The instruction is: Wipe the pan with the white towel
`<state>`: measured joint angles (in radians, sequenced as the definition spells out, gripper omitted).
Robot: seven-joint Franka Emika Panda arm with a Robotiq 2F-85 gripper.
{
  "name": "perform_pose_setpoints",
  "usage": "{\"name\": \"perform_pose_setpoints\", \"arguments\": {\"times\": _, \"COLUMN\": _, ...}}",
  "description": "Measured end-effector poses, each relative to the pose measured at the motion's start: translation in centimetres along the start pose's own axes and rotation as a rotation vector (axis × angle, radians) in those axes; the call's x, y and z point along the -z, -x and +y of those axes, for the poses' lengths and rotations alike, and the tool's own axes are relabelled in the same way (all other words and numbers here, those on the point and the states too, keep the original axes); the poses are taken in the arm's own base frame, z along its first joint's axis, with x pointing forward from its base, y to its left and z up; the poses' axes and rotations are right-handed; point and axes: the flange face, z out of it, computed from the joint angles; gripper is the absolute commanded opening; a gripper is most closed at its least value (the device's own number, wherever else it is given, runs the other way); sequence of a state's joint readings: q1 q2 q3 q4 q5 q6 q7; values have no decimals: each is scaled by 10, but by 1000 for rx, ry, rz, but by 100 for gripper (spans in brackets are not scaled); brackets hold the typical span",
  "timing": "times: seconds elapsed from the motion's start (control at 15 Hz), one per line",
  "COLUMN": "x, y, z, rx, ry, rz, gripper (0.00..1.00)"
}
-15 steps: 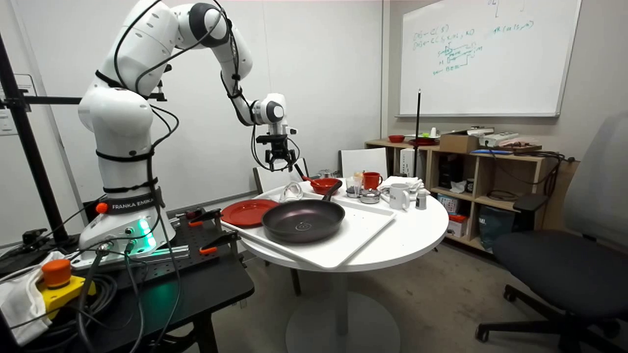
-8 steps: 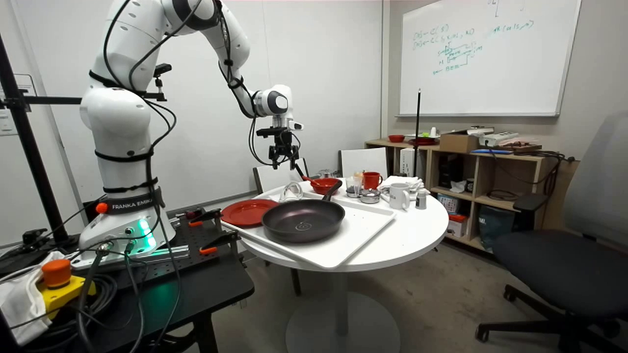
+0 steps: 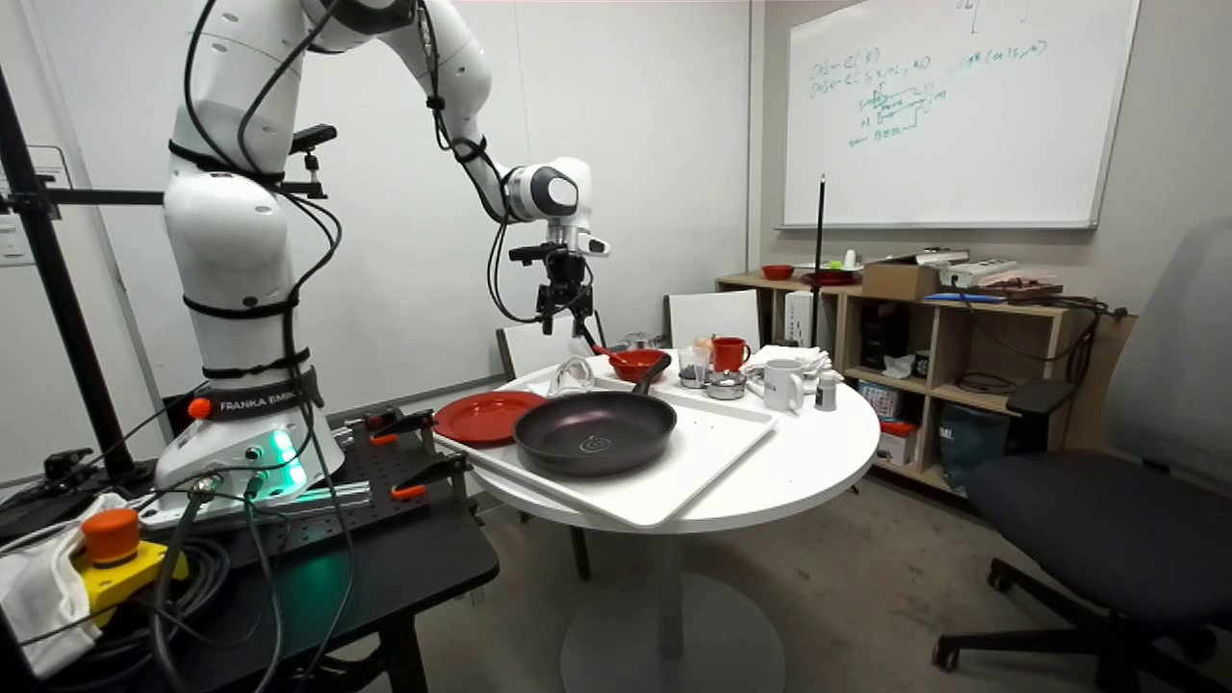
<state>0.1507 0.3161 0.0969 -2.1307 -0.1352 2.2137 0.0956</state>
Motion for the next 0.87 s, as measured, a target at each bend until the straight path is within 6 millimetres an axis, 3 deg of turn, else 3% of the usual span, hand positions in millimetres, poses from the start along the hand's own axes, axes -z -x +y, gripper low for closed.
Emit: {"name": "perform_pose_setpoints", "arguments": {"times": 0.87, "x": 0, "y": 5, "z": 2, "rx": -8, "ry": -5, "rz": -4, "gripper": 100}}
